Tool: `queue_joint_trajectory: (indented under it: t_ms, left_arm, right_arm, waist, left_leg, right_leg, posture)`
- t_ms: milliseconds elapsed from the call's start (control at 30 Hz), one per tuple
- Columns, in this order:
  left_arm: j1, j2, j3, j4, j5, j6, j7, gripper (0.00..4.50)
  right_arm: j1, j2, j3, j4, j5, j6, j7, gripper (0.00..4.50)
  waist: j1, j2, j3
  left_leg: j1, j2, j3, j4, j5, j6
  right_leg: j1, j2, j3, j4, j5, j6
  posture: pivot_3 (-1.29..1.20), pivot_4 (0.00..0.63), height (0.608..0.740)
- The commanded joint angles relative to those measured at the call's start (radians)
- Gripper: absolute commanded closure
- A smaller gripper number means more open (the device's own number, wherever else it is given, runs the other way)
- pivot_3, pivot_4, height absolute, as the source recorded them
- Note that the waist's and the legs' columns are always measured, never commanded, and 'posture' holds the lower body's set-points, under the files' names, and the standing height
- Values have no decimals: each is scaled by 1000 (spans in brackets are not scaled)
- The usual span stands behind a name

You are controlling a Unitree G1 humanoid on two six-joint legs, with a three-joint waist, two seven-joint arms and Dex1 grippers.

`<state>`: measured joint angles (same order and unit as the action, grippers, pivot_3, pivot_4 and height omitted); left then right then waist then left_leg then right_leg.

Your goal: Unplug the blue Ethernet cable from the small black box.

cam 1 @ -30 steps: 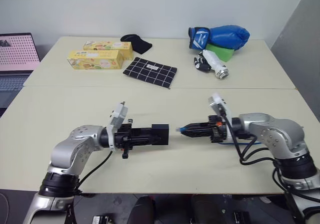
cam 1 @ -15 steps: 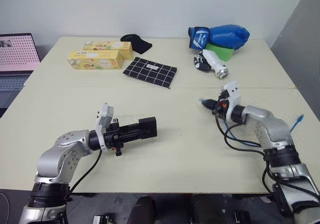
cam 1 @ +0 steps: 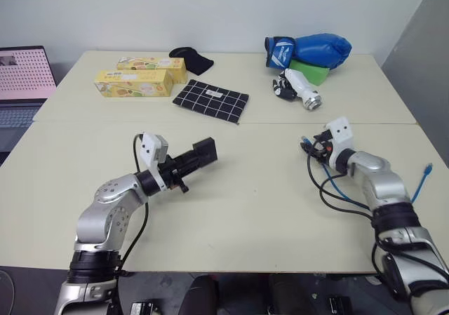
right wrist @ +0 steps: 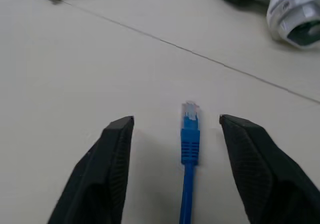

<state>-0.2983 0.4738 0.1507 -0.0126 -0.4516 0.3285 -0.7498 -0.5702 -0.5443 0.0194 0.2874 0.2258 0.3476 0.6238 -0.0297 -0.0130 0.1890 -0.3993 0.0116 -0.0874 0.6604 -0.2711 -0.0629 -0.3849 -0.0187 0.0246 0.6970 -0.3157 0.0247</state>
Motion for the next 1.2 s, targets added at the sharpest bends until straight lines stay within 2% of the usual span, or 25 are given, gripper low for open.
queue_joint_trajectory:
  t_ms: [33,167,300,400,667,733,833,933,1000,1133,1200]
  left_arm:
    - [-41,-40,110,117,90,-254,149,3722]
    - [-43,-57,125,246,173,-487,193,3722]
    - [-76,-90,168,436,236,-642,344,3722]
    - [-106,-121,180,564,248,-704,416,3722]
    - [-130,-132,168,743,267,-778,449,3722]
    - [-123,-134,171,760,251,-773,428,3011]
    - [-109,-138,177,757,232,-768,411,2316]
    - [-97,-137,177,742,225,-761,401,1885]
    - [-84,-132,180,719,232,-739,430,1439]
    - [-13,-124,197,590,224,-573,522,700]
    - [50,-111,189,484,218,-468,530,700]
  right_arm:
    - [39,-59,-11,-426,236,158,204,1096]
    - [-1,-28,28,-540,326,311,204,1096]
    - [-56,30,124,-554,308,346,212,1096]
    - [-108,75,223,-508,226,309,212,1096]
    - [-145,100,299,-473,132,248,243,1096]
    - [-143,103,309,-477,119,239,249,1054]
    - [-137,105,315,-484,108,235,258,1054]
    - [-131,115,307,-485,110,244,258,1054]
    - [-128,119,298,-486,119,255,257,1054]
    - [-106,114,287,-492,123,260,261,1054]
    - [-81,116,275,-492,129,252,257,1054]
  waist:
    - [-2,0,0]
    - [-8,0,0]
    - [0,-1,0]
    - [1,-1,0]
    - [1,-3,-2]
    - [0,-3,-2]
    - [-1,-3,-2]
    - [-1,-3,-2]
    - [-2,-3,-2]
    - [-6,-3,-2]
    - [-12,-3,-2]
  left_leg:
    - [0,0,0,0,0,0]
    - [2,0,1,0,0,0]
    - [2,-1,3,1,0,0]
    - [1,-1,3,1,0,0]
    - [0,-2,4,1,0,0]
    - [1,-2,4,1,0,0]
    - [2,-2,4,1,0,0]
    - [2,-2,4,1,0,0]
    - [2,-2,4,1,0,0]
    - [2,-1,4,1,0,0]
    - [3,0,5,1,0,0]
  right_leg:
    - [0,0,0,0,0,0]
    - [-1,0,6,0,0,0]
    - [0,0,8,1,1,1]
    - [-2,0,7,1,1,2]
    - [-3,-1,8,-1,3,4]
    - [-3,-1,8,0,3,4]
    - [-3,-1,9,1,3,4]
    - [-3,-1,9,1,3,4]
    - [-3,-1,10,1,3,4]
    - [-3,-1,11,1,3,4]
    - [-3,-1,13,1,3,4]
  posture:
    - [0,150,740]
    - [0,150,740]
    - [0,150,740]
    - [0,150,740]
    - [0,150,740]
    - [0,150,740]
    - [0,150,740]
    - [0,150,740]
    - [0,150,740]
    - [0,150,740]
    - [0,150,740]
